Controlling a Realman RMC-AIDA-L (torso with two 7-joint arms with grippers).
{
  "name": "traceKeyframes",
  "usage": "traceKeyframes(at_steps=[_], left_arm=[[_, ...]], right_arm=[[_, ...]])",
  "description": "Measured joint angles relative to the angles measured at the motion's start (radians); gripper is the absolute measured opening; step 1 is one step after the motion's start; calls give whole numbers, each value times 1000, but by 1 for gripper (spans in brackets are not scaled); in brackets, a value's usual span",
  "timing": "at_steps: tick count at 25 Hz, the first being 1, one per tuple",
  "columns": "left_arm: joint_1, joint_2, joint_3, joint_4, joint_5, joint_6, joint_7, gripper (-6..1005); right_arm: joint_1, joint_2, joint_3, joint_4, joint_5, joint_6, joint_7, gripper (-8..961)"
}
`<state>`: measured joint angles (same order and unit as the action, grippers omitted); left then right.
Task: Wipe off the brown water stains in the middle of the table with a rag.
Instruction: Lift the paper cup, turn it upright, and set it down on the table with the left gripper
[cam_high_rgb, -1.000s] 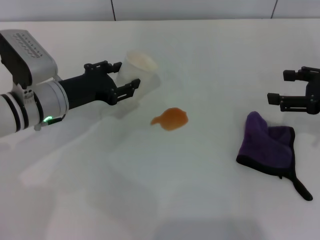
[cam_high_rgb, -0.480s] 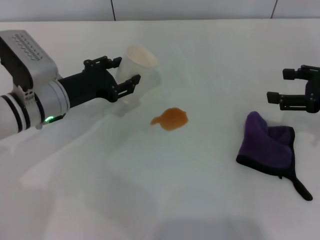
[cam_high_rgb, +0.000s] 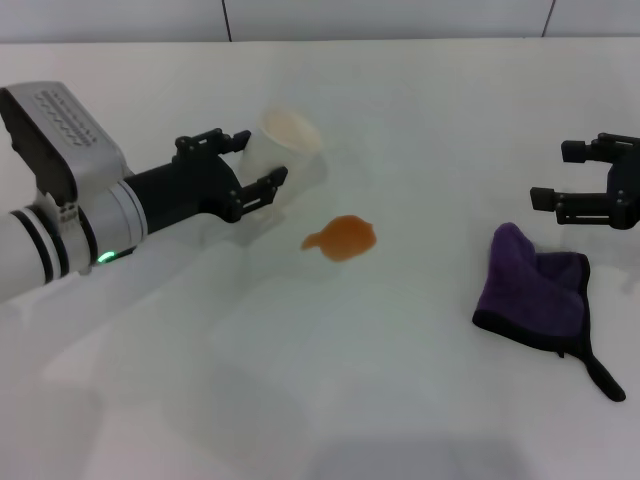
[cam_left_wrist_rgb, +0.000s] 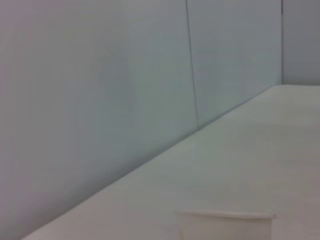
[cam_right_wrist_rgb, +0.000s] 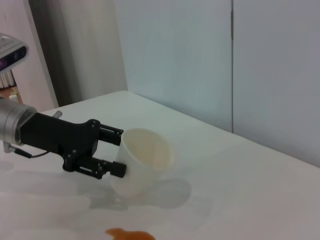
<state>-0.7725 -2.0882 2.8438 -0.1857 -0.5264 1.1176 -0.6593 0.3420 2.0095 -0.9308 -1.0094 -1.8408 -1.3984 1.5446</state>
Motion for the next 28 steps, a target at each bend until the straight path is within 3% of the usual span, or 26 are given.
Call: traceKeyframes(at_steps=[28], left_arm=[[55, -1, -6, 88, -30, -46, 148, 666]], right_arm=[[12, -3, -2, 0, -3, -2, 0, 826]])
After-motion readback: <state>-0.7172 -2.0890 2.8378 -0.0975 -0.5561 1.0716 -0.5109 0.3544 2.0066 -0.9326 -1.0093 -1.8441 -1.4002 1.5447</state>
